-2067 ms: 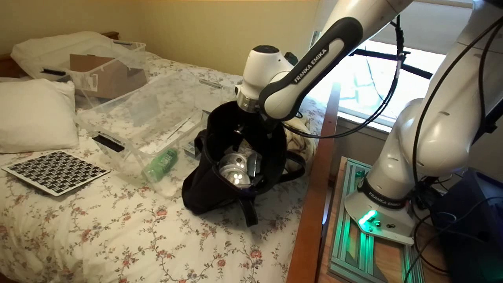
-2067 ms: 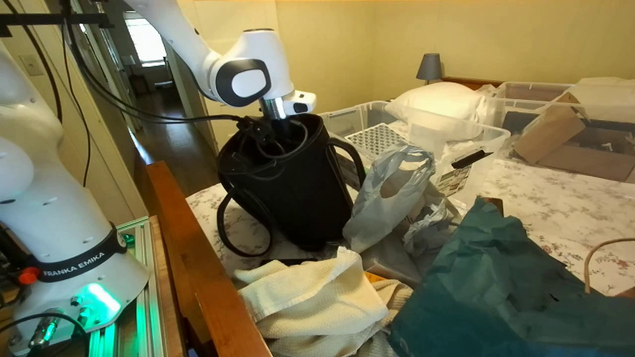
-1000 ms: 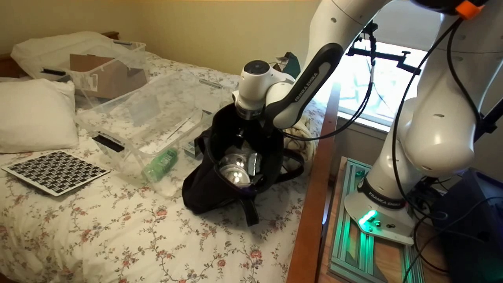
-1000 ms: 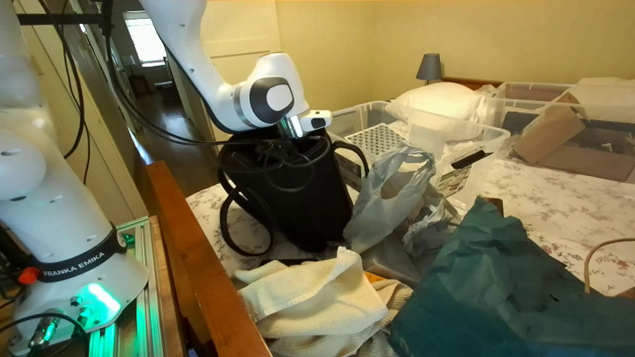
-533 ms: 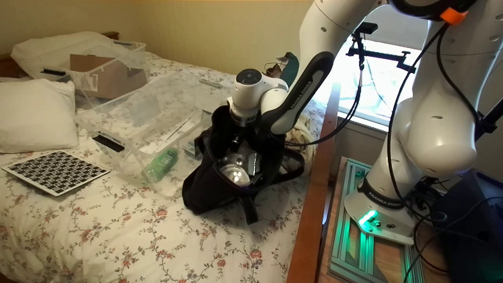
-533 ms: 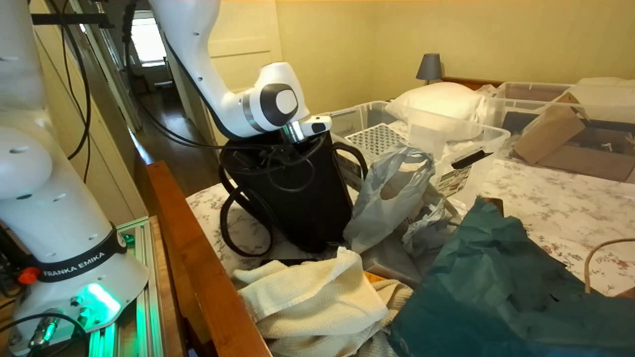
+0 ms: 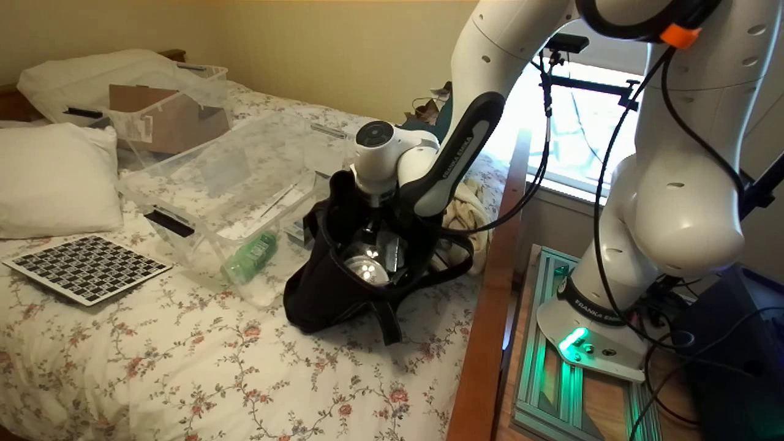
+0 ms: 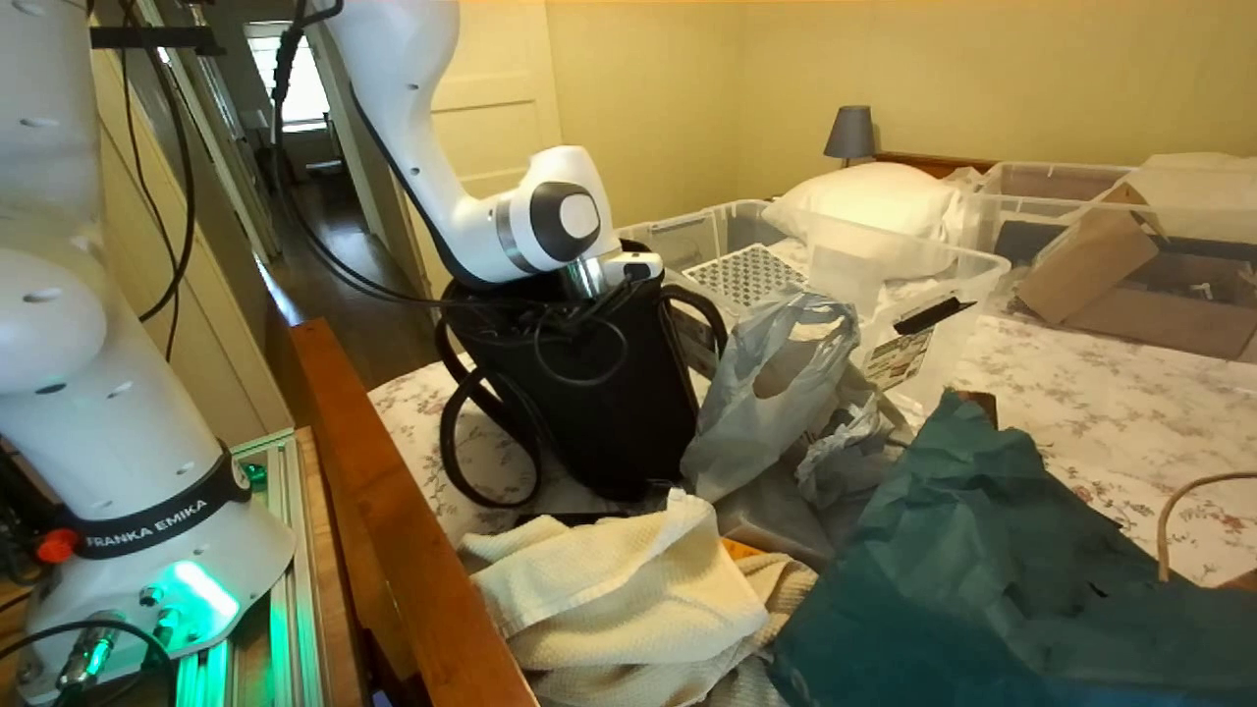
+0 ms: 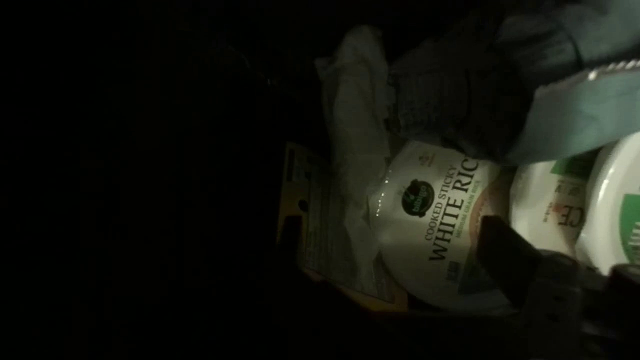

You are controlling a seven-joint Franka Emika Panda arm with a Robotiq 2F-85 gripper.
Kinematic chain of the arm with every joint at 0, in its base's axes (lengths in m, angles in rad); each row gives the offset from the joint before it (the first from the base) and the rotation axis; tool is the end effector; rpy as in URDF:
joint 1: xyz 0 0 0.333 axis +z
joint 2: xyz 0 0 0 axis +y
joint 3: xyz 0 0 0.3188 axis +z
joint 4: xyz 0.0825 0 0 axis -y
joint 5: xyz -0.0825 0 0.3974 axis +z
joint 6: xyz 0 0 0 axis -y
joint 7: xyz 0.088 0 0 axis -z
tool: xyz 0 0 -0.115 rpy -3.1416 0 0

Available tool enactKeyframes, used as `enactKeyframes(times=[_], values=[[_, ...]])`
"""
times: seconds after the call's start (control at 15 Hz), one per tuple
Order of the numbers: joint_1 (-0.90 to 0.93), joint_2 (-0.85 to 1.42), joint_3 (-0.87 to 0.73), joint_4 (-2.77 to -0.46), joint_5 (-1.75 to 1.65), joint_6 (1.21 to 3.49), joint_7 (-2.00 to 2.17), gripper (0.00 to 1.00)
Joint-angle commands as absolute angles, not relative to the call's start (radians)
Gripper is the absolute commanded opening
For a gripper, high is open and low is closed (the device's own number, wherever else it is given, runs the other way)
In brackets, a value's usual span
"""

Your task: Remove the white cloth from the black bag

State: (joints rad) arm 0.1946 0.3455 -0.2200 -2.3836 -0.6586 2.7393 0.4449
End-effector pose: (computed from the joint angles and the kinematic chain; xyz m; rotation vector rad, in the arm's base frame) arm 0.5042 0.0028 0.1596 2.8086 0.2153 0.0935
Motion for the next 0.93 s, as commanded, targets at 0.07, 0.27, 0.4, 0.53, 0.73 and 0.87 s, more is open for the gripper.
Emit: enactKeyframes(times=[0.07, 0.27, 0.4, 0.53, 0.73, 0.87], values=[[0.187, 0.401, -0.211, -2.351, -0.663, 2.724, 0.434, 0.5], [0.21, 0.382, -0.243, -2.362, -0.699, 2.734, 0.498, 0.8], [0.235, 0.38, -0.282, -2.359, -0.753, 2.755, 0.586, 0.77], [0.253, 0.397, -0.314, -2.349, -0.793, 2.78, 0.653, 0.88], [0.264, 0.427, -0.343, -2.334, -0.832, 2.817, 0.725, 1.0], [0.272, 0.459, -0.365, -2.323, -0.862, 2.867, 0.763, 1.0]])
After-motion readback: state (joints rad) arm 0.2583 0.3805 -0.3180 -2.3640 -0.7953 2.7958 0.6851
